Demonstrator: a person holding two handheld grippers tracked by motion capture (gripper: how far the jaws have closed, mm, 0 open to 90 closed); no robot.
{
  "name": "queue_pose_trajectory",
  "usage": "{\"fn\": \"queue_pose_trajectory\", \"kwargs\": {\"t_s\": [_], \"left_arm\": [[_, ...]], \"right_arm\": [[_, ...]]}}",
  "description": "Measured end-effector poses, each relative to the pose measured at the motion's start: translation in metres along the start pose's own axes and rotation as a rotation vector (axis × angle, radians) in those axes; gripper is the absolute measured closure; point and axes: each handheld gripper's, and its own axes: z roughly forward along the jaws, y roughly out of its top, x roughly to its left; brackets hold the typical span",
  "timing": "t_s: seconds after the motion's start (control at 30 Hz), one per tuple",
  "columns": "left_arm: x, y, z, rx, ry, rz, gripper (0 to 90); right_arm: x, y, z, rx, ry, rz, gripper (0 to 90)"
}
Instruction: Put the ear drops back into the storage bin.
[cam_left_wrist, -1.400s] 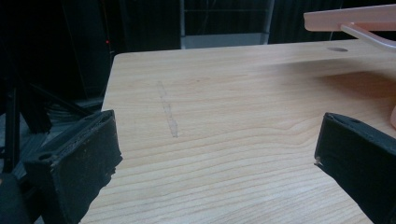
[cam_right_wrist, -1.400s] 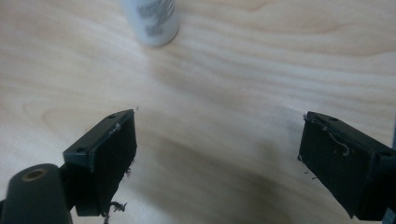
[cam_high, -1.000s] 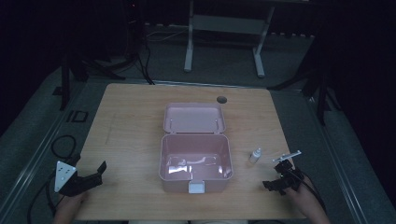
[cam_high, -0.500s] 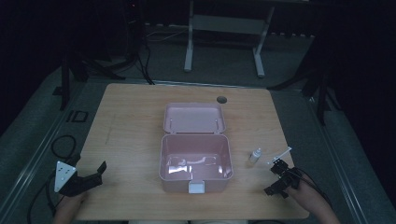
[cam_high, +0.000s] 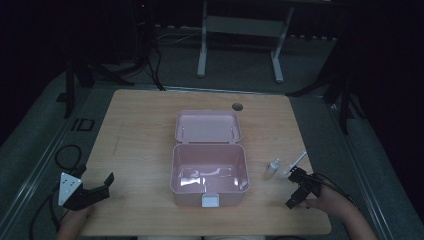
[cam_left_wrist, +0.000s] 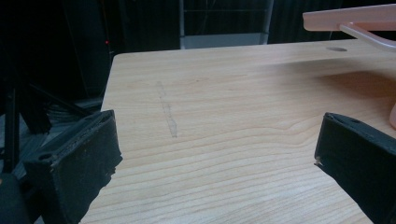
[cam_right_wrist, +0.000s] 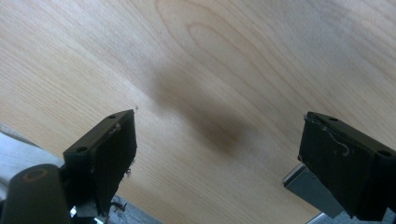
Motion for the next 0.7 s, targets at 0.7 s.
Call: {"fn": "queue_pose_trajectory", "kwargs": {"t_s": [0.7], "left_arm": [[0.0,0.0,0.0,0.004,-0.003,0.003,0.3]], "right_arm": [[-0.016,0.057,-0.004,-0.02,0.009,0.013,13.8]]}}
